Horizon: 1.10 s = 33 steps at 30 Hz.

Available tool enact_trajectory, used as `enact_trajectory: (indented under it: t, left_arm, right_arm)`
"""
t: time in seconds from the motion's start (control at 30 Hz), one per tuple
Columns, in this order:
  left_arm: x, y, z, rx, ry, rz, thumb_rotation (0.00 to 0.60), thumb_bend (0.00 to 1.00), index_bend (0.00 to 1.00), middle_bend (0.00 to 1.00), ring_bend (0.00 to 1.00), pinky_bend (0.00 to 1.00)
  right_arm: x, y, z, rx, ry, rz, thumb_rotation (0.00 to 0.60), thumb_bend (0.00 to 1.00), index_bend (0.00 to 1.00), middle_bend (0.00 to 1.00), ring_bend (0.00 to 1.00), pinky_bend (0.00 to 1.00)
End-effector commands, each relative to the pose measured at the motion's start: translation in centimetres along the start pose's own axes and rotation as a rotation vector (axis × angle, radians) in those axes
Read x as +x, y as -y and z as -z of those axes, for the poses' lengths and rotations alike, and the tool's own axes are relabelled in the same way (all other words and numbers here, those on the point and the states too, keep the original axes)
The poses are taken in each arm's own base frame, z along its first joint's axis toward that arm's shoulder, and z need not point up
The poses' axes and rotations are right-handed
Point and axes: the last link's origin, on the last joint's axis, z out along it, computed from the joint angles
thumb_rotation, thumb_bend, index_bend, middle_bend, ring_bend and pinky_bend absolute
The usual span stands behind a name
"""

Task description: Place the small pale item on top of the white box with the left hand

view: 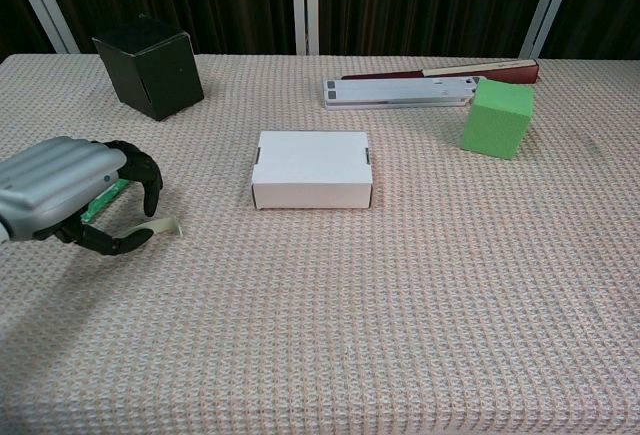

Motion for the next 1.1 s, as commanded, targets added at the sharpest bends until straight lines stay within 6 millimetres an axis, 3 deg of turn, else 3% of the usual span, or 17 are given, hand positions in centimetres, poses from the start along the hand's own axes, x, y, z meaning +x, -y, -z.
enact_trajectory:
  t: [0.03, 1.1]
  left_arm:
    - [-0.05, 0.01, -0.06, 0.002, 0.002, 0.002, 0.488, 0.31, 0.50, 0.30, 0.19, 0.27]
    - [-0.20, -0.28, -0.63, -0.006, 0.015, 0.018, 0.493, 0.33, 0.58, 0.31, 0.18, 0.27]
  right_arm:
    - [-0.03, -0.03, 0.02, -0.002, 0.001, 0.002, 0.600, 0.33, 0.00, 0.00, 0.00, 0.00]
    - [0.00, -0.16, -0.07, 0.019, -0.024, 0.004, 0.600, 0.34, 0.00, 0.00, 0.00, 0.00]
